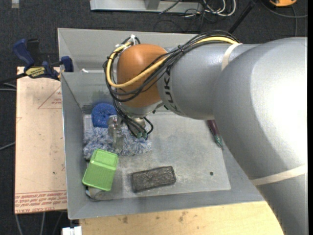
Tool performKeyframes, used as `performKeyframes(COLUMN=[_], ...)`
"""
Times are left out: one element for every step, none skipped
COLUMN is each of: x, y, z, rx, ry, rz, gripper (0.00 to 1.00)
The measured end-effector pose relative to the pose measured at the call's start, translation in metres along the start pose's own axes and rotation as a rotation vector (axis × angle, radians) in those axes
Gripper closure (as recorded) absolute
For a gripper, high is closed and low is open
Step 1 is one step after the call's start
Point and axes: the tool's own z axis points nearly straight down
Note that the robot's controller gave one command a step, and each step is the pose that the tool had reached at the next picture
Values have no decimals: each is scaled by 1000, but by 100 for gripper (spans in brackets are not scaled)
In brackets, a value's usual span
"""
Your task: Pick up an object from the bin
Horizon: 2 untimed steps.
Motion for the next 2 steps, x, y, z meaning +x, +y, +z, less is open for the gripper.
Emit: performKeyframes(x=[0,16], y=[0,29], z=[0,11], rx=[0,4], ry=[0,-6], rz=[0,8], gripper=[100,100])
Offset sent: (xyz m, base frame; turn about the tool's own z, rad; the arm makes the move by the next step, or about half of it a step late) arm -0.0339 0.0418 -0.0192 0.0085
